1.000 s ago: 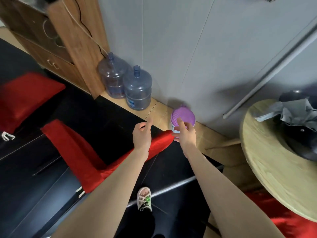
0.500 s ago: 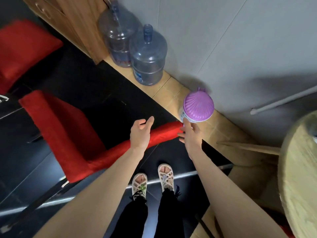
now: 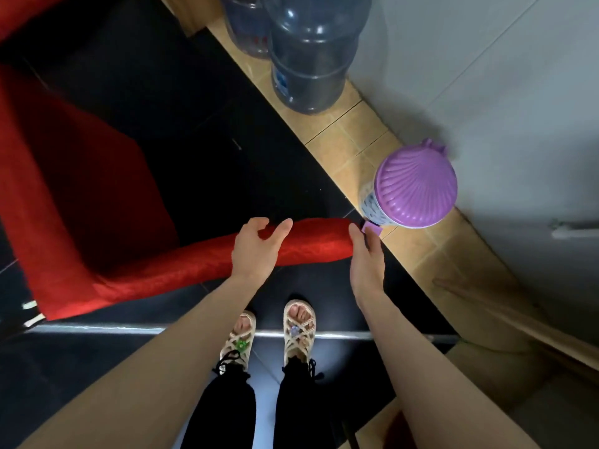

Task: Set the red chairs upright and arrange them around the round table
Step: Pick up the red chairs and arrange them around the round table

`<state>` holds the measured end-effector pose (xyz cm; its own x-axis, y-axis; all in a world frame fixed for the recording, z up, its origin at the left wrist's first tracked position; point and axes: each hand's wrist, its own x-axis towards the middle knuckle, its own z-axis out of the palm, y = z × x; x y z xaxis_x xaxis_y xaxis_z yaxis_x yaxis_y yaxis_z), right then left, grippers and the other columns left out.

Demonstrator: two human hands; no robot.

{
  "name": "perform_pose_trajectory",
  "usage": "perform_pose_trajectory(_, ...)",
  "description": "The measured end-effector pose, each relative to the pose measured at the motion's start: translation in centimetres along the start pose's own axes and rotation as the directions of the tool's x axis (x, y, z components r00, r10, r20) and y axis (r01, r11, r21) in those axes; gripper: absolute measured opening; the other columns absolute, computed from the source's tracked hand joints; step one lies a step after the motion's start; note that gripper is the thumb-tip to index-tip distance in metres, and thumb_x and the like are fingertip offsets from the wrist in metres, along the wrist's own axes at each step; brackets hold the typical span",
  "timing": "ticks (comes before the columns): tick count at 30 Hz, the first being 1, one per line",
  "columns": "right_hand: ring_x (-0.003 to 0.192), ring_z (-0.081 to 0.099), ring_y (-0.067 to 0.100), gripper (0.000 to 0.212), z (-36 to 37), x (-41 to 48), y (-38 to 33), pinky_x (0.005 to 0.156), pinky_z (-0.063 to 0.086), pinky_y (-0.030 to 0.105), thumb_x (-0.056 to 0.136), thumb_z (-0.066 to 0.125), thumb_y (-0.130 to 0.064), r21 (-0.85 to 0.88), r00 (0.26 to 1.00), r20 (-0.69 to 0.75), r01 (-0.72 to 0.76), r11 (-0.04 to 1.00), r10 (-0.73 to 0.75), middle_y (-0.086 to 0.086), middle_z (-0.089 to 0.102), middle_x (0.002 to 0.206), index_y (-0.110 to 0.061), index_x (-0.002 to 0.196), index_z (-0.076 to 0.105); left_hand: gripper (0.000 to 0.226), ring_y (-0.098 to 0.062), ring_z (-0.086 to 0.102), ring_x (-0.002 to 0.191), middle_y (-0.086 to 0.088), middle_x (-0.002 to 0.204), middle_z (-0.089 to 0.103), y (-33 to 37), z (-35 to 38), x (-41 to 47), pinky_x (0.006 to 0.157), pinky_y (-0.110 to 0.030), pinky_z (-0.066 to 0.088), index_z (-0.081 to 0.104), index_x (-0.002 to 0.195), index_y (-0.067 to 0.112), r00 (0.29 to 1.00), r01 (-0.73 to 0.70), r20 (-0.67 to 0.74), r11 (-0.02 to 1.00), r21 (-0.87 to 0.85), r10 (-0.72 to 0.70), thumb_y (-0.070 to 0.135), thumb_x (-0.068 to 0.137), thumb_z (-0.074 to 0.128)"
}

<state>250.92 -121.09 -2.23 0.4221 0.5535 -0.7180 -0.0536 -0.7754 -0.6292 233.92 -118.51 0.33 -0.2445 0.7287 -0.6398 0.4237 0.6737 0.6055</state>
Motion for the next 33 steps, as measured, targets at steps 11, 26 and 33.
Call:
perform_pose_trajectory(11, 0.099, 0.05, -0.003, 0.055, 1.9, 7.2, 3.9, 0.073, 0.034, 0.007, 0.086, 0.063, -0.057, -0.036, 0.996, 0.054, 0.077, 0.996, -0.075, -0.023, 0.051, 0.112, -0.039, 0.136, 0.048, 0.064, -0.017, 0.055, 0.121, -0.002, 0.119, 0.067, -5.1, 5.6, 5.7, 0.12, -0.036, -0.005, 0.063, 0.124, 0.012, 0.967, -0.192, -0.054, 0.856, 0.48, 0.248, 0.061, 0.096, 0.033)
perform_pose_trajectory(26, 0.094, 0.068, 0.002, 0.065, 3.1, 9.8, 6.9, 0.07, 0.052, 0.014, 0.055, 0.077, -0.064, 0.199, 0.996, -0.023, 0.085, 0.976, -0.082, -0.012, 0.072, 0.102, -0.035, 0.112, 0.065, 0.056, -0.027, 0.065, 0.077, -0.005, 0.08, 0.071, -7.6, 8.3, 6.7, 0.09, -0.037, 0.036, 0.076, 0.084, 0.01, 0.806, -0.287, -0.16, 0.614, 0.735, 0.569, 0.053, 0.095, 0.042)
perform_pose_trajectory(33, 0.095, 0.066, -0.003, 0.079, 2.4, 9.7, 7.3, 0.072, 0.051, 0.01, 0.055, 0.078, -0.06, 0.21, 0.992, 0.078, 0.077, 0.975, -0.095, -0.011, 0.069, 0.109, -0.029, 0.125, 0.06, 0.06, -0.031, 0.065, 0.071, -0.011, 0.076, 0.068, -7.5, 7.8, 6.8, 0.081, -0.043, 0.047, 0.073, 0.081, 0.004, 0.811, -0.322, -0.067, 0.54, 0.777, 0.581, 0.053, 0.096, 0.042)
